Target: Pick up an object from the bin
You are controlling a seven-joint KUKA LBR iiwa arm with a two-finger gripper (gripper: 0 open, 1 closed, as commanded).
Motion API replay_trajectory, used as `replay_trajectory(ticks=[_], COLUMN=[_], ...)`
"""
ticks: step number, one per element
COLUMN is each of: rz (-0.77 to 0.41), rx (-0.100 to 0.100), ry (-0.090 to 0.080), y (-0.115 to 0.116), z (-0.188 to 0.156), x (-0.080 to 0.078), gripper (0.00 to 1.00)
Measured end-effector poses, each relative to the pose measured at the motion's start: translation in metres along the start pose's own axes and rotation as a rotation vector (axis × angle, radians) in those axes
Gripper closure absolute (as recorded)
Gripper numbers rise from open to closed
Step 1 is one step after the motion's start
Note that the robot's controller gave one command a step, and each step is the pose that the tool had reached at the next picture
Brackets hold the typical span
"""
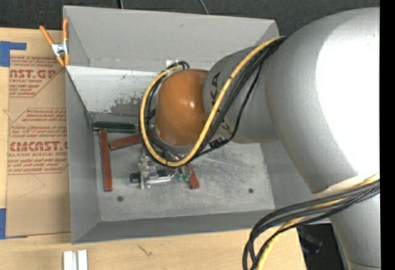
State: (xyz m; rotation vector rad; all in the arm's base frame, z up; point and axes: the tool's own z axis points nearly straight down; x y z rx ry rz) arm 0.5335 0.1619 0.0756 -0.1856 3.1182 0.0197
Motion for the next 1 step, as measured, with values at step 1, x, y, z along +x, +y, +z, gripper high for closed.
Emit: replay_trajectory(ticks=[1], rz=[0.071], rx=[0.009], ry=[0.009], y=[0.0065], z=[-0.191], x=[0.0024], gripper=[1.0])
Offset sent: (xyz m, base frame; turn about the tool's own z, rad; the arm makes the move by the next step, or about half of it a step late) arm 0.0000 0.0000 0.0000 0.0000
